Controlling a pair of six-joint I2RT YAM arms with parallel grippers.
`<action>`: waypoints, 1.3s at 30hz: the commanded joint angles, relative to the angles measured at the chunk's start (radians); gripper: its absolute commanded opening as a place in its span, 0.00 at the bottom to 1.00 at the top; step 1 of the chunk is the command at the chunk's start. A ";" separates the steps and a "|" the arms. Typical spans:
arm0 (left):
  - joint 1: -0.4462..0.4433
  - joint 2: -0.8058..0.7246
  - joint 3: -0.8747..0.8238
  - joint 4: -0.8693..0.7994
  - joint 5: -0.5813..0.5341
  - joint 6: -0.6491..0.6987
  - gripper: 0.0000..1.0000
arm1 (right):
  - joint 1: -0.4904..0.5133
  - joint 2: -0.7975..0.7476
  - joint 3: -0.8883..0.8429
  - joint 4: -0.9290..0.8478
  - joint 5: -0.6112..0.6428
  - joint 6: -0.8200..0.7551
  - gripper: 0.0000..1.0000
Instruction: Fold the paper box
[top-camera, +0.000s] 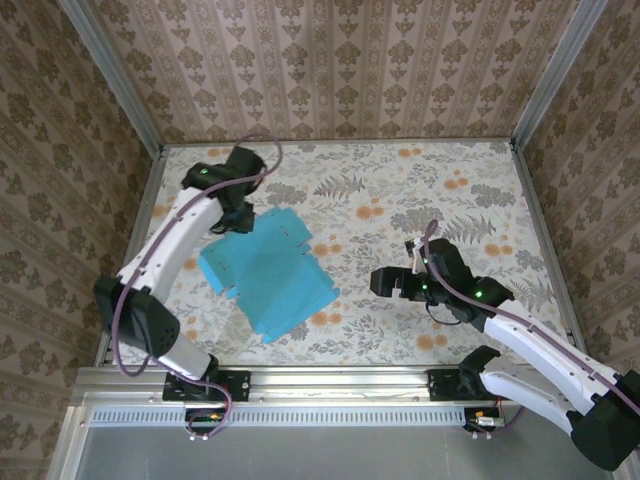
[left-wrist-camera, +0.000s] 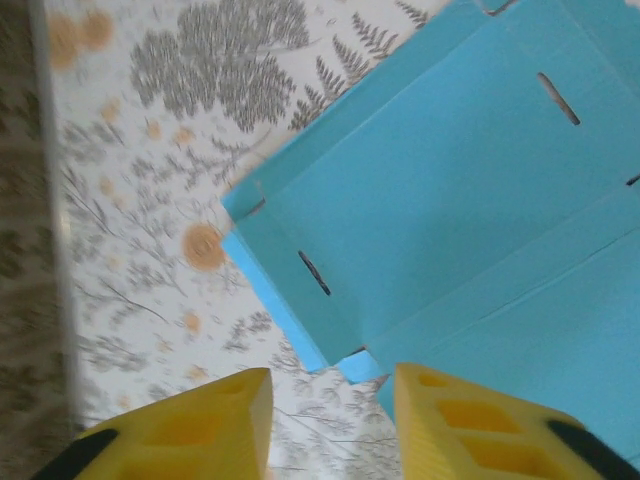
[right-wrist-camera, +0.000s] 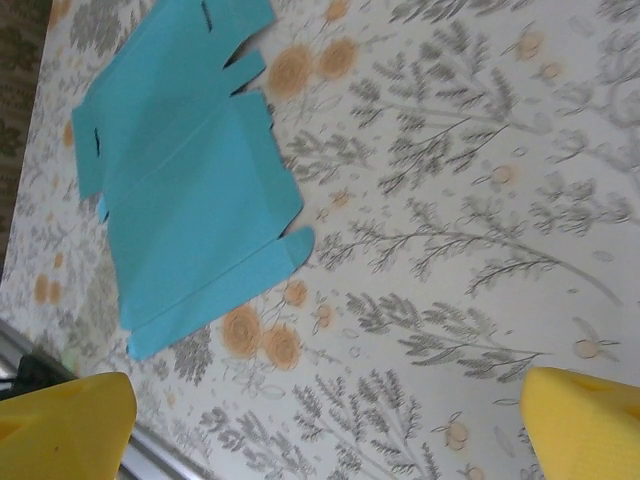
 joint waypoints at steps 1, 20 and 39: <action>0.106 -0.137 -0.113 0.135 0.200 -0.058 0.40 | 0.061 0.058 0.014 0.055 -0.025 -0.029 1.00; 0.551 -0.289 -0.696 0.594 0.568 -0.160 0.48 | 0.274 0.714 0.294 0.411 -0.085 0.016 1.00; 0.582 -0.058 -0.777 0.784 0.574 -0.122 0.53 | 0.282 0.931 0.290 0.513 -0.128 0.078 1.00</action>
